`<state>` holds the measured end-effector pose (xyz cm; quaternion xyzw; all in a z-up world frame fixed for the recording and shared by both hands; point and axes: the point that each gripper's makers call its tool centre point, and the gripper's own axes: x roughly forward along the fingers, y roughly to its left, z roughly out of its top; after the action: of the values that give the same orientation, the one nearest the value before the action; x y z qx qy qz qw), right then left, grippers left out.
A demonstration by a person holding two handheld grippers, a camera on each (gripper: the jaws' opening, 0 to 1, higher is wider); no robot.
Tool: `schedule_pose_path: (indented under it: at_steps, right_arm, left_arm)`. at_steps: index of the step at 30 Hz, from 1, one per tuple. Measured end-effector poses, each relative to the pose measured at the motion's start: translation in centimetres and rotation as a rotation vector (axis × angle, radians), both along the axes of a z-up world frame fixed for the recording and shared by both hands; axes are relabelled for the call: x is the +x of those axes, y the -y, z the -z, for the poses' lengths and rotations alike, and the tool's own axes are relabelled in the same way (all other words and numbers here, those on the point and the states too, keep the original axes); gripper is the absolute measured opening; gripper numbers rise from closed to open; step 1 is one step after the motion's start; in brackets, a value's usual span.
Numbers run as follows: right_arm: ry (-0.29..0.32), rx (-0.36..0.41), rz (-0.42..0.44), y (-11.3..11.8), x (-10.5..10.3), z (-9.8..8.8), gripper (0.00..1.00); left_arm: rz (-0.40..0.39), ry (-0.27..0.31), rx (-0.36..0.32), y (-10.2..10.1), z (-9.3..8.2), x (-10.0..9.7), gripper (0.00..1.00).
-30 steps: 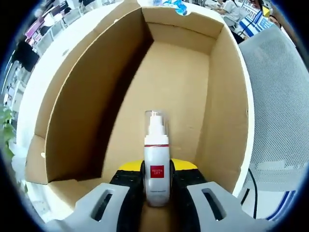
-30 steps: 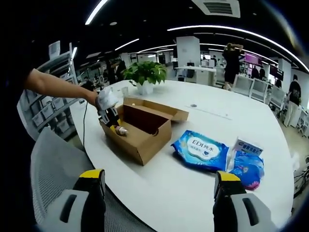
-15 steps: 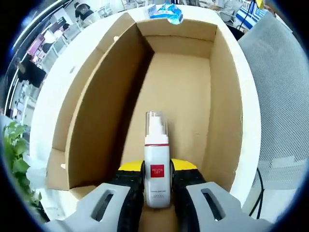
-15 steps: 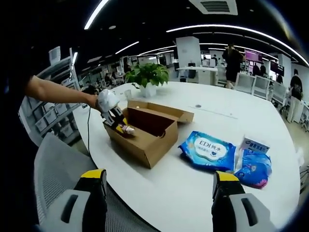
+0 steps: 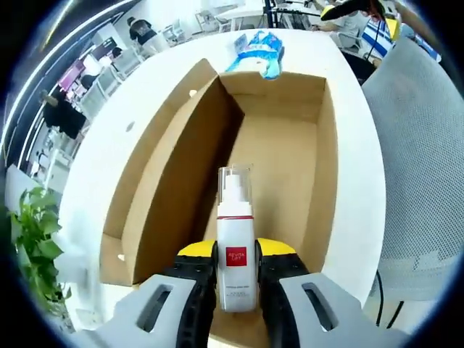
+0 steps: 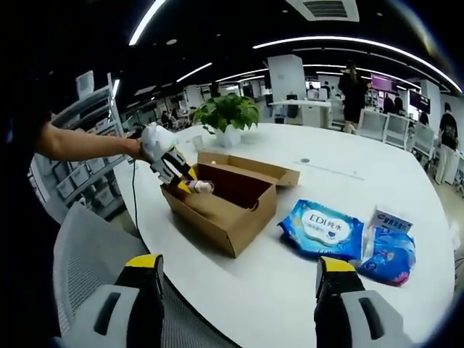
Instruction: Operate the shoe box by opening the lid, removing the specified soft item, and placing it in the target area until the item is outside and the box remains undamaged.
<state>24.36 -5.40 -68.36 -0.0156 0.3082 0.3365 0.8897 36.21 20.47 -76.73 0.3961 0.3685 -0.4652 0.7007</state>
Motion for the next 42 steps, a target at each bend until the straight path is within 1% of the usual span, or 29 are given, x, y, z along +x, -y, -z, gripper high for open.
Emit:
schedule_pose_path:
  at_steps: [5, 11, 14, 22, 25, 29, 30, 31, 32, 34, 36, 37, 40, 42]
  right_arm:
    - [-0.007, -0.003, -0.012, -0.6, 0.0, 0.2, 0.80]
    - [-0.006, -0.003, -0.028, -1.3, 0.0, 0.2, 0.76]
    - [-0.005, 0.007, -0.029, -1.9, 0.0, 0.2, 0.75]
    - [-0.006, 0.014, -0.042, -3.1, 0.3, 0.2, 0.73]
    - [-0.002, 0.025, -0.040, -3.5, 0.4, 0.1, 0.71]
    - [0.001, 0.046, -0.038, -4.0, 0.5, -0.1, 0.69]
    - [0.000, 0.056, -0.035, -4.1, 0.6, -0.2, 0.68]
    - [-0.001, 0.066, -0.037, -4.3, 0.5, -0.3, 0.66]
    - [-0.005, 0.079, -0.044, -4.5, 0.4, -0.5, 0.63]
    - [-0.005, 0.094, -0.046, -4.8, 0.4, -0.7, 0.59]
    - [-0.005, 0.113, -0.043, -5.1, 0.4, -0.8, 0.58]
    - [-0.006, 0.118, -0.042, -5.2, 0.4, -0.9, 0.58]
    - [-0.005, 0.126, -0.037, -5.5, 0.4, -1.0, 0.55]
    - [-0.002, 0.140, -0.030, -5.7, 0.5, -1.3, 0.53]
  left_arm:
    - [0.018, 0.023, -0.019, 0.9, -1.1, -0.2, 0.18]
    - [0.059, 0.057, -0.050, 2.5, -2.6, -0.5, 0.18]
    - [0.086, 0.071, -0.074, 3.8, -3.3, -0.8, 0.18]
    - [0.147, 0.082, -0.134, 7.0, -4.8, -1.8, 0.19]
    - [0.174, 0.086, -0.147, 8.1, -5.1, -2.3, 0.19]
    - [0.231, 0.093, -0.166, 9.6, -5.4, -3.0, 0.19]
    - [0.241, 0.091, -0.170, 9.8, -5.5, -3.1, 0.19]
    - [0.268, 0.085, -0.184, 10.4, -5.6, -3.5, 0.19]
    - [0.281, 0.087, -0.192, 10.8, -5.8, -3.8, 0.19]
    - [0.302, 0.086, -0.200, 11.5, -6.0, -4.1, 0.19]
    - [0.326, 0.087, -0.208, 12.2, -6.1, -4.3, 0.19]
    - [0.342, 0.079, -0.216, 12.5, -6.1, -4.6, 0.19]
    - [0.365, 0.072, -0.235, 13.4, -6.2, -4.9, 0.19]
    - [0.382, 0.080, -0.239, 13.9, -6.3, -5.2, 0.19]
